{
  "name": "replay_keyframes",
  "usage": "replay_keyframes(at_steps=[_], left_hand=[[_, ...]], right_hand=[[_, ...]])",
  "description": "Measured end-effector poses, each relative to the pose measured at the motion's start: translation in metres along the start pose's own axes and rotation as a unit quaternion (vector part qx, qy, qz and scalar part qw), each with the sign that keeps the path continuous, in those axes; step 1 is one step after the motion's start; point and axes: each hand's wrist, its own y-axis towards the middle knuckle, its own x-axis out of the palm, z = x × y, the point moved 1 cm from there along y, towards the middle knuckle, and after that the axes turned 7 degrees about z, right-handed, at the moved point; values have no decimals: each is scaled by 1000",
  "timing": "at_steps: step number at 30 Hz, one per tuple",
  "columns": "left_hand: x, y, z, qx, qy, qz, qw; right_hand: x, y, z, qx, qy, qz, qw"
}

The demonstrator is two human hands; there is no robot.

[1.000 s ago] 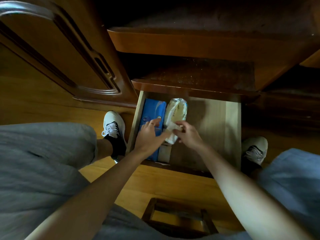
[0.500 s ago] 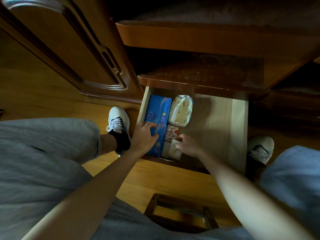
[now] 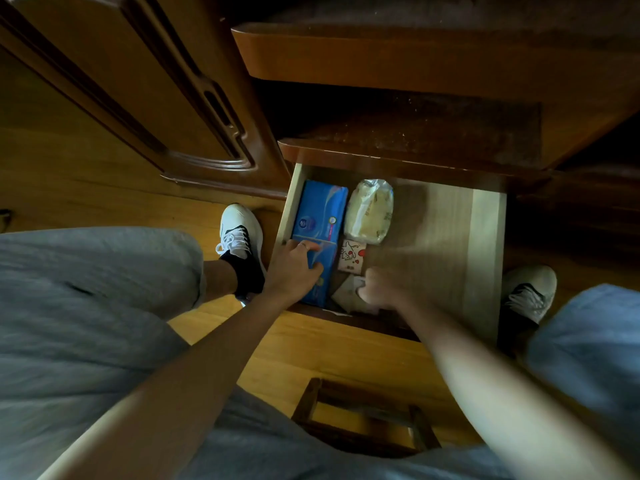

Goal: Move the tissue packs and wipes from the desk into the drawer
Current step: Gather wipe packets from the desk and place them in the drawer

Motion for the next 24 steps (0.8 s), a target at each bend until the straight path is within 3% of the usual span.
replay_keyframes(at_steps=[4, 6, 9, 16, 19, 24], left_hand=[[2, 0, -2, -2, -6, -1, 1000], [2, 1, -2, -2, -12, 0, 1000], [3, 3, -1, -7, -17, -1, 1000], [4, 4, -2, -1, -2, 2, 1000], [4, 3, -2, -3, 6, 1, 1000], [4, 3, -2, -6, -2, -5, 1000]], right_hand=[[-2, 5, 19, 64, 50, -50, 995], [-6, 7, 25, 89, 117, -31, 989], [-9, 5, 26, 100, 170, -10, 980], [19, -6, 5, 116, 256, -65, 957], [16, -5, 1, 101, 221, -50, 969], [16, -1, 4, 42, 59, -33, 997]])
